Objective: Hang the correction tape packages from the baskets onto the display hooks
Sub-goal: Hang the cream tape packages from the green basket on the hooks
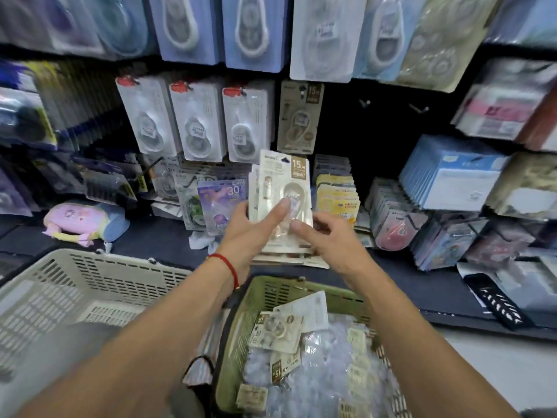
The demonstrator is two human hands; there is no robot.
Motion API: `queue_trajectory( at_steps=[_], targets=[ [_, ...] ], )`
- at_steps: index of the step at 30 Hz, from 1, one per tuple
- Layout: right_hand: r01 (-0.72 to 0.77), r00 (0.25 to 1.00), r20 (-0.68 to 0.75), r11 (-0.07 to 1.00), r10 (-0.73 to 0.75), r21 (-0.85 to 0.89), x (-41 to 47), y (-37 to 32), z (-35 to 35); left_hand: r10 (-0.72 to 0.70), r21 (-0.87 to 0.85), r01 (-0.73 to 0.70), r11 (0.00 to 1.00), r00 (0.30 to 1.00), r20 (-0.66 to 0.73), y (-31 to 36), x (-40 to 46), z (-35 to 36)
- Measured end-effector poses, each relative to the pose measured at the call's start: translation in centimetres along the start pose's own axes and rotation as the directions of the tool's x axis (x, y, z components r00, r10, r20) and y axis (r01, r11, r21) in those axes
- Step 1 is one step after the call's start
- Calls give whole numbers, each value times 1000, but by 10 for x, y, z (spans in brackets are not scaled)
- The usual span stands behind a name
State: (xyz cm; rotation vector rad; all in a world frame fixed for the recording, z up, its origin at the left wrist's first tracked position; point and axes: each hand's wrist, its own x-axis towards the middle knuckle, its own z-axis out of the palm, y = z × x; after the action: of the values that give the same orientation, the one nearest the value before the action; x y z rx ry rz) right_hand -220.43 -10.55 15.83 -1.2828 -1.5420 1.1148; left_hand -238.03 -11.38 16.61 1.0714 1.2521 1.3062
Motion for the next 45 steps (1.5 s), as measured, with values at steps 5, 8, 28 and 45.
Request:
queue_trajectory(
  at_steps=[5,8,28,45],
  targets=[
    [-42,995,-89,999,43,14,34,-46,-28,64,21,-69,997,982,176,50,31,-6],
    [-28,991,-129,999,25,-18,45,-59,-34,102,12,-107,994,977,186,50,43,-14],
    [121,923,-367,993,-118,-14,89,-54,-9,264,16,-268,963,933,-244,37,54,-40],
    [197,978,-45,975,-203,-106,61,-49,10,288,-141,-316,938,939,-189,46,44,-10]
  ],
)
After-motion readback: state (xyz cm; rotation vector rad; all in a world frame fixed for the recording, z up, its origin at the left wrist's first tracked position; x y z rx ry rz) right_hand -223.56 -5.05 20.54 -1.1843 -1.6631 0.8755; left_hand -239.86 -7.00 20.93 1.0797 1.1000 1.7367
